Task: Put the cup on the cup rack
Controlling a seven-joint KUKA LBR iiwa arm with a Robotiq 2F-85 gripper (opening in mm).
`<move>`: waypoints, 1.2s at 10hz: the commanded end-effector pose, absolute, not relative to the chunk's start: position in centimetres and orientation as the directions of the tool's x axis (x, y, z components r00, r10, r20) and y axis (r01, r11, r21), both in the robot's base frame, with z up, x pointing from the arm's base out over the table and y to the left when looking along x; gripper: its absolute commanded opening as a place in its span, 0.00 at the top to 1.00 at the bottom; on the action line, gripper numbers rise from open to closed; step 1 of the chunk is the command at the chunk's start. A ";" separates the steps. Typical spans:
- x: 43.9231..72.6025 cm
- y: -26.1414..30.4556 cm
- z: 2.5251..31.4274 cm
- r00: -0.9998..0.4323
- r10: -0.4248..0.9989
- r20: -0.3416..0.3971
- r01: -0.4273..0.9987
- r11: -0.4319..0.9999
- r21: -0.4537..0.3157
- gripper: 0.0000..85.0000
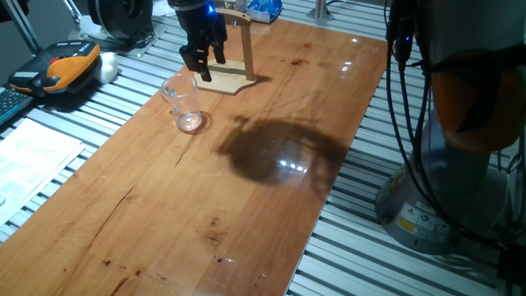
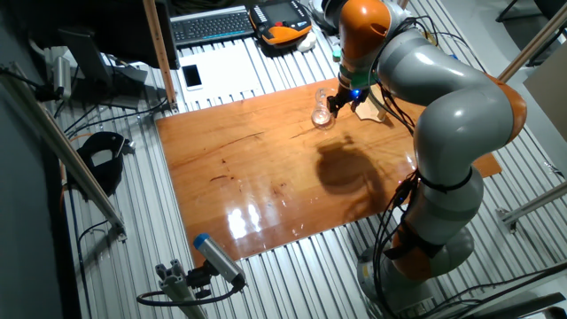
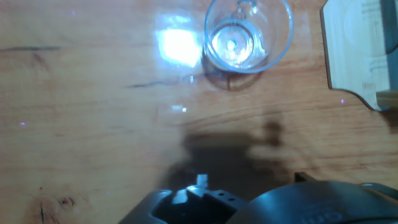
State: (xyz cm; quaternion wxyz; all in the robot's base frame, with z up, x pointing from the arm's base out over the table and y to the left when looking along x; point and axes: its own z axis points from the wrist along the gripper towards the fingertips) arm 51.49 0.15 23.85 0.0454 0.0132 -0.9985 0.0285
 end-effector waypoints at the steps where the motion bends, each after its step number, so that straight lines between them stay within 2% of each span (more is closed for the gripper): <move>1: 51.5 0.1 23.8 -0.996 -0.024 0.091 -0.029 0.998 -0.056 1.00; 9: 51.6 0.2 23.7 -0.996 -0.008 0.087 -0.013 0.999 -0.050 1.00; 10: 51.6 0.1 23.7 -0.996 0.005 0.090 0.004 1.000 -0.014 1.00; 12: 51.7 0.2 23.5 -0.997 -0.001 0.075 -0.004 0.999 -0.035 1.00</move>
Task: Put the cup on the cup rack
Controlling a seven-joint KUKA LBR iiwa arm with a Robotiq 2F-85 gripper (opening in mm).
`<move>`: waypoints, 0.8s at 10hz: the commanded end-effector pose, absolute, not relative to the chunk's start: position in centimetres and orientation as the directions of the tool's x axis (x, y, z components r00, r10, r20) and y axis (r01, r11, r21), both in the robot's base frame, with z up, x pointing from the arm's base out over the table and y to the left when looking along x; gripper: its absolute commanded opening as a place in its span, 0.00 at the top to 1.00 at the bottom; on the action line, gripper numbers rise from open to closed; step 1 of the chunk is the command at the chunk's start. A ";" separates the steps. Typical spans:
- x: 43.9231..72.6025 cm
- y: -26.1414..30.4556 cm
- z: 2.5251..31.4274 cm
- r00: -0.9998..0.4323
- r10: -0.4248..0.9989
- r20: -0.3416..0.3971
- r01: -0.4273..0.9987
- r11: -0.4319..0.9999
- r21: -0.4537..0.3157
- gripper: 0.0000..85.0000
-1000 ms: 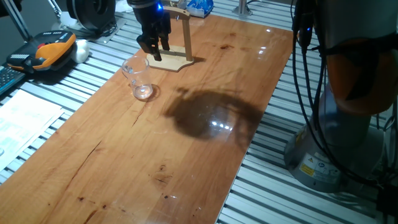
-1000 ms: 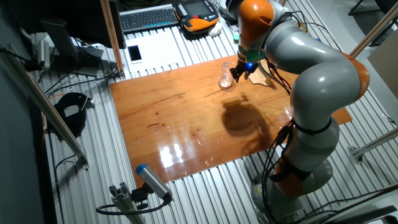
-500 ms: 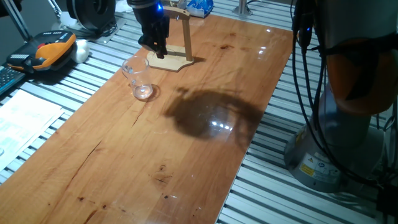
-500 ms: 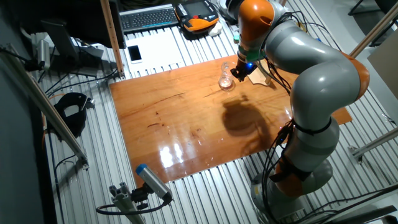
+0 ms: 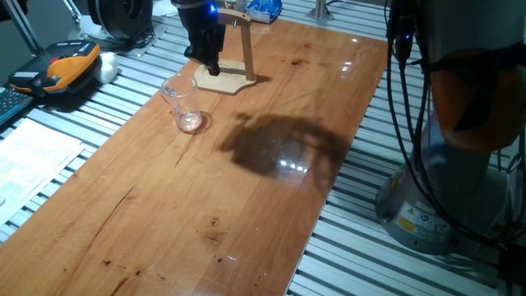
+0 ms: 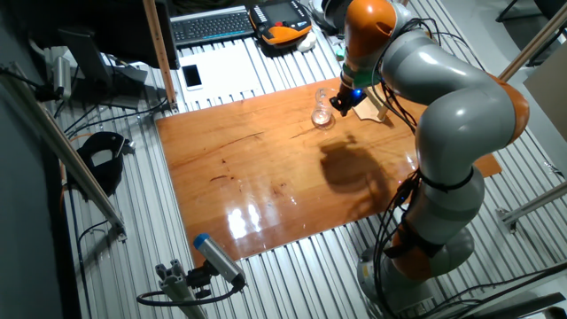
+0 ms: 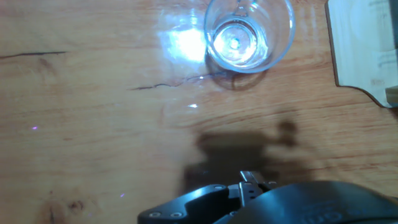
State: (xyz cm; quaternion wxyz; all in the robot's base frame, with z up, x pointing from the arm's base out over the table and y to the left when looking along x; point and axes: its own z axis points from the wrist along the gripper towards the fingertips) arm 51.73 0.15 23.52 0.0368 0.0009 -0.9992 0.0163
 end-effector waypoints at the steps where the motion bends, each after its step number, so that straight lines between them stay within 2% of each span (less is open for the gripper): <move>1: 51.8 0.2 23.4 -0.997 0.014 0.074 0.013 1.000 -0.015 1.00; 3: 51.8 0.4 23.6 -0.996 0.025 0.080 0.022 0.999 -0.030 1.00; 4: 52.0 0.5 23.4 -0.998 0.025 0.062 0.021 0.998 -0.066 1.00; 5: 52.0 0.4 23.3 -0.999 0.016 0.051 0.013 0.999 -0.051 1.00; 8: 51.5 -0.3 23.6 -0.996 -0.011 0.086 -0.013 1.000 -0.014 1.00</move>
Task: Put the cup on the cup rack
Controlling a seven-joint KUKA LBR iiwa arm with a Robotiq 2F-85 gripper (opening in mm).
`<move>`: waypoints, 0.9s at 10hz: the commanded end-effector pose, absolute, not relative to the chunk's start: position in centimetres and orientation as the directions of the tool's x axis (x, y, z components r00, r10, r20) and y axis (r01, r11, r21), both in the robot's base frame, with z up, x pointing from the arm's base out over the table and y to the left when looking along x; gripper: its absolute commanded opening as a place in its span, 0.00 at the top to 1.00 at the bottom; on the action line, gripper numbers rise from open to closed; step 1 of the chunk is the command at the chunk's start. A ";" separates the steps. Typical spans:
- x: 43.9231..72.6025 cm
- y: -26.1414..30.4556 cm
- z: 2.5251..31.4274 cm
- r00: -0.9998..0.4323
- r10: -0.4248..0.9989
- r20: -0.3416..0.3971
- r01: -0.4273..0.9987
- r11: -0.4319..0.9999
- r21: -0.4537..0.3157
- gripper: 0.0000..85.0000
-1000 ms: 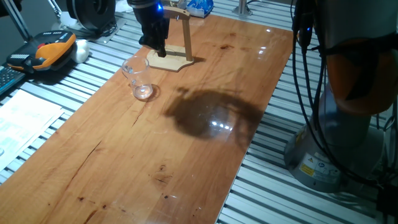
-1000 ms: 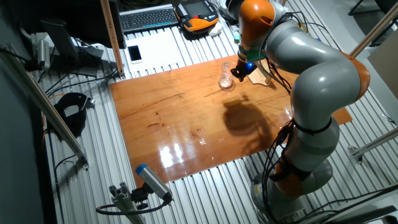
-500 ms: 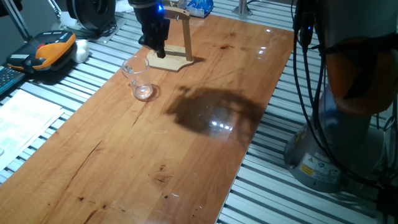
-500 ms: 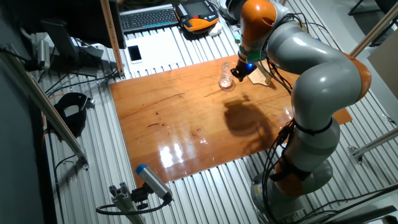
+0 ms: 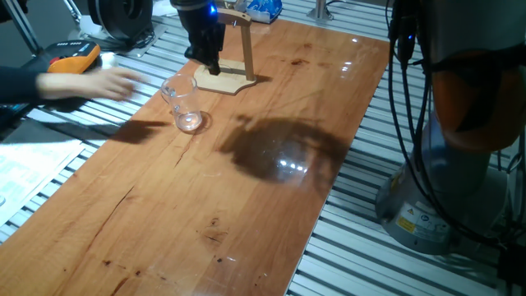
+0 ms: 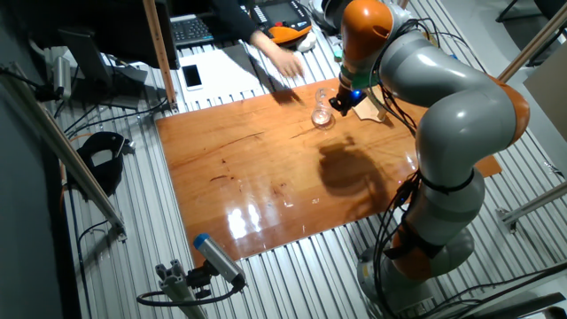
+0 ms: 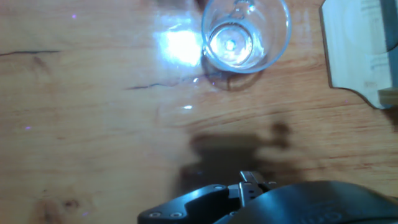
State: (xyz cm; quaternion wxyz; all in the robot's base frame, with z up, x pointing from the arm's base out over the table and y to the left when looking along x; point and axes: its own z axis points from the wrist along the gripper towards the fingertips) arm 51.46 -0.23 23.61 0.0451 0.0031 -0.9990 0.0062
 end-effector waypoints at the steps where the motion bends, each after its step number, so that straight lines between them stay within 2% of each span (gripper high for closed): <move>1: 51.6 -0.1 23.5 -0.995 0.003 0.102 0.004 1.000 0.012 1.00; 5: 52.4 2.1 23.6 -0.993 -0.082 0.085 -0.081 0.997 0.007 1.00; 9: 52.4 2.0 23.7 -0.994 -0.085 0.065 -0.085 0.996 0.007 1.00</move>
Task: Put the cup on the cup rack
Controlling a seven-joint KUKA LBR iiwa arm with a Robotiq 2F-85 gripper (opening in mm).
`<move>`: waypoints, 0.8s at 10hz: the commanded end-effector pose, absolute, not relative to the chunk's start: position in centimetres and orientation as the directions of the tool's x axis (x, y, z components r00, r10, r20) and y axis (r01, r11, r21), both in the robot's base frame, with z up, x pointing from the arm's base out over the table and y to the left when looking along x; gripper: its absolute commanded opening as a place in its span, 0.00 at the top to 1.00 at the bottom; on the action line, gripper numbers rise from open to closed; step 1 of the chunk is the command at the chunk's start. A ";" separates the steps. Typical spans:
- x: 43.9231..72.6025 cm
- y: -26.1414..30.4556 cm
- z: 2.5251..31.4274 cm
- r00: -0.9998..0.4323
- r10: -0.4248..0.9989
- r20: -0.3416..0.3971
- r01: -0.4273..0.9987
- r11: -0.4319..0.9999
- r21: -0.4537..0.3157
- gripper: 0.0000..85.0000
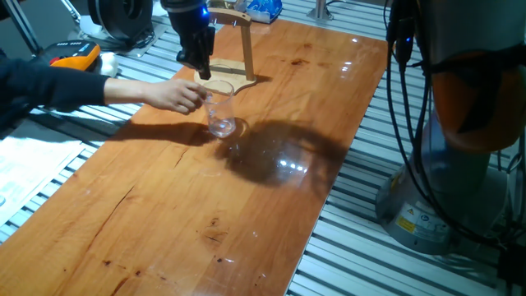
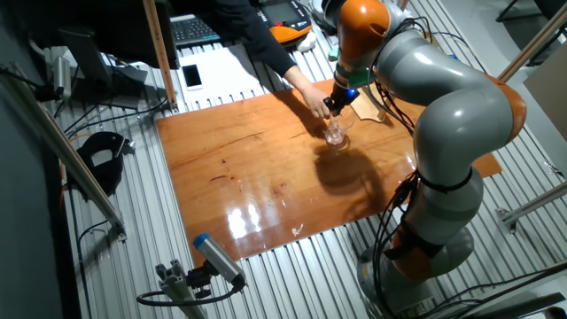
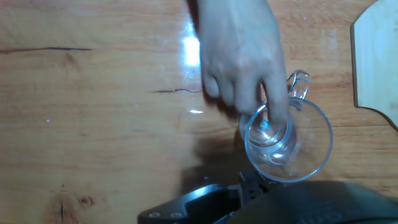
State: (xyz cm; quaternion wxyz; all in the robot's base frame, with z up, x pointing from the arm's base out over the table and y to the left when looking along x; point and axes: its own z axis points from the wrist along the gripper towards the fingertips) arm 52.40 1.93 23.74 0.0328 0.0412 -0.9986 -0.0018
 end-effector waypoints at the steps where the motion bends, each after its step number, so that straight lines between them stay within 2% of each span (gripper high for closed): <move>1: 52.3 1.8 23.9 -0.996 -0.064 0.065 -0.063 0.998 0.006 1.00; 3: 52.3 1.7 24.1 -0.999 -0.034 0.032 -0.034 0.999 -0.020 1.00; 6: 52.6 2.2 23.4 -0.996 0.076 0.053 0.076 0.997 -0.001 1.00; 8: 52.8 2.5 23.3 -0.969 0.240 0.053 0.239 0.971 -0.020 1.00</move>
